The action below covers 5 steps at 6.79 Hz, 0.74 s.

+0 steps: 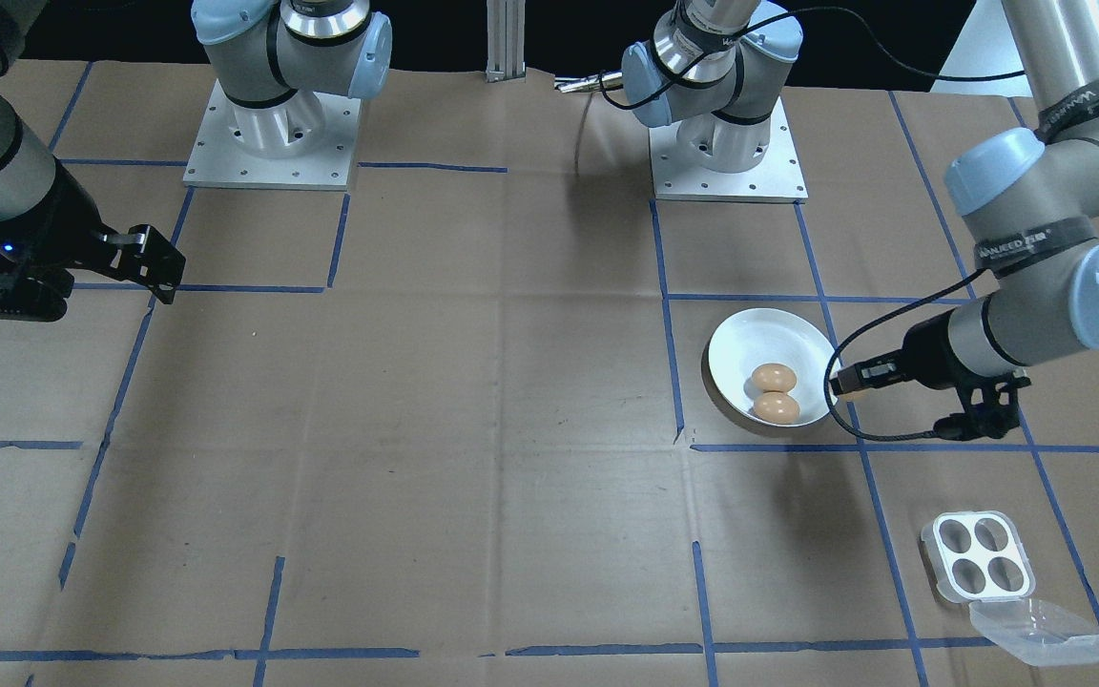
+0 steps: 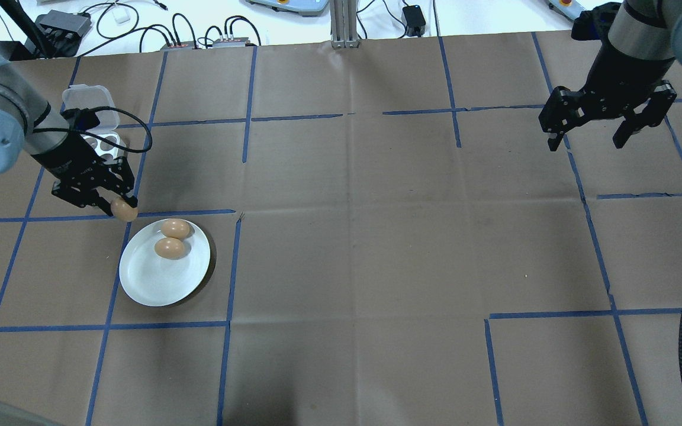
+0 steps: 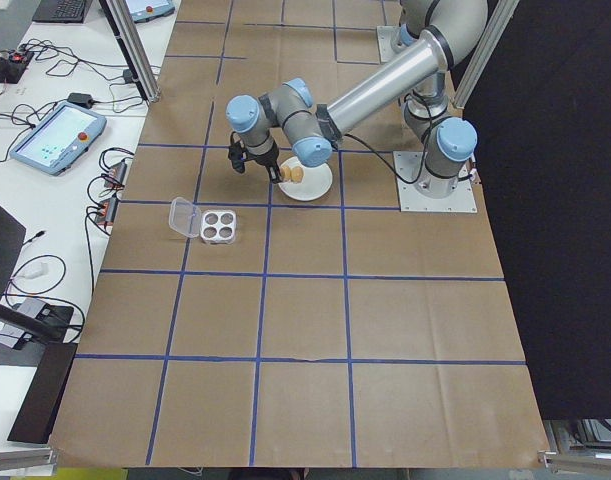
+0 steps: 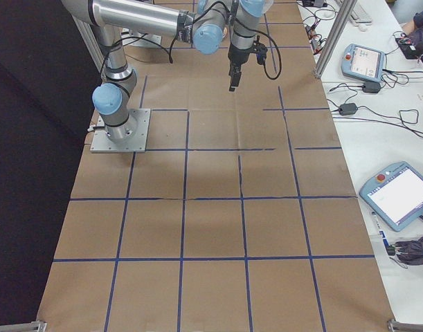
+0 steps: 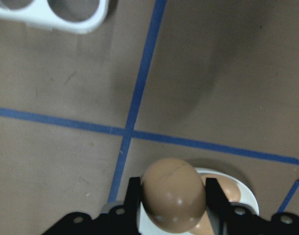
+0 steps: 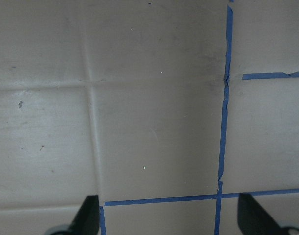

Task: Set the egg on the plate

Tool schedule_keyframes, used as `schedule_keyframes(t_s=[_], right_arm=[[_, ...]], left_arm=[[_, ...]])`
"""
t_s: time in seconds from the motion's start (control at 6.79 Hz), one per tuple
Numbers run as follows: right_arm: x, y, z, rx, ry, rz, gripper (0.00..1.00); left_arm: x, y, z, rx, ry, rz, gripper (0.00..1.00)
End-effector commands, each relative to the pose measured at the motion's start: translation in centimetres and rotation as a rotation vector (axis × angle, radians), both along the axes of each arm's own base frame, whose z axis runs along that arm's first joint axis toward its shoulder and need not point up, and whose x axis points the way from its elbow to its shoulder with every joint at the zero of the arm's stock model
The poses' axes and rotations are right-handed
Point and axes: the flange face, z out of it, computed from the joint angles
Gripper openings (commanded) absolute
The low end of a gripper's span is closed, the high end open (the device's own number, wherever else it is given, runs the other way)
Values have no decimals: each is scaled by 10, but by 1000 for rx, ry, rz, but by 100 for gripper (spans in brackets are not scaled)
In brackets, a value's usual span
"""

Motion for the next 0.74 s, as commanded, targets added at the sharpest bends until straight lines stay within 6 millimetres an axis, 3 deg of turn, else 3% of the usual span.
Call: schedule_keyframes(t_s=[0.0,0.15,0.29,0.44,0.59], right_arm=[[0,0,0,0,0,0,100],[0,0,0,0,0,0,100],[0,0,0,0,0,0,100],[0,0,0,0,0,0,100],[0,0,0,0,0,0,100]], left_arm=[[-17,52,-24,55,17,20,22],[-15,53,-28,62,21,20,25],[-14,53,-33,73,25,18,42],[-14,53,-34,76,23,22,79],[-14,53,-34,76,23,23,96]])
